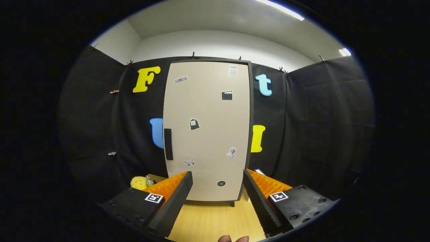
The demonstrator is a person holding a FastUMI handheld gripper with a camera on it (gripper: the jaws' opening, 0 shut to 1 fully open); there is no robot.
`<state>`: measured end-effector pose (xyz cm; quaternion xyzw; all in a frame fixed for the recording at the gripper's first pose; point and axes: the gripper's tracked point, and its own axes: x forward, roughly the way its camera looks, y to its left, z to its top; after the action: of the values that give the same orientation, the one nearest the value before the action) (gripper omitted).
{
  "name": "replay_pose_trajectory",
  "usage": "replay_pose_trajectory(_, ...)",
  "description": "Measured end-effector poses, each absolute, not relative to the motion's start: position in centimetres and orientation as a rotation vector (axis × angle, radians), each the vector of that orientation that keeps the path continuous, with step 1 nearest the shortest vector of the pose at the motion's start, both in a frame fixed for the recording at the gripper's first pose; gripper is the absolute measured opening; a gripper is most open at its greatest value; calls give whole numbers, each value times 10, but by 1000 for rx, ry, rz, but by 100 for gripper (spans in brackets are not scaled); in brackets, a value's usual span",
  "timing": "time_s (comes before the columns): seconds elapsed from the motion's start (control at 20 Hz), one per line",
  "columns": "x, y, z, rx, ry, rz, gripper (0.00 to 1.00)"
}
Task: Open the shoe cabinet door, grab the shoes and put them into the shoe cabinet, then close the shoe cabinet door.
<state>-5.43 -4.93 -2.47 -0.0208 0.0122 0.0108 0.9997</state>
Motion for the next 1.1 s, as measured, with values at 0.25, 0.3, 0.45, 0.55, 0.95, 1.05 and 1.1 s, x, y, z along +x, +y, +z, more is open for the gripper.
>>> replay_pose_trajectory(0.25, -51, -50, -21, -33, 17, 22, 98)
replay_pose_trajectory(0.3, -50, -50, -20, -31, 12, 21, 98)
replay_pose_trajectory(0.45, -47, -51, -18, -33, 2, 20, 98)
replay_pose_trajectory(0.55, -46, -51, -18, -29, 1, 21, 98)
replay_pose_trajectory(0.95, -40, -54, -18, -12, -5, 20, 98)
replay_pose_trajectory(1.05, -37, -54, -19, -7, -5, 24, 98)
replay_pose_trajectory(1.1, -37, -53, -19, -6, -4, 27, 98)
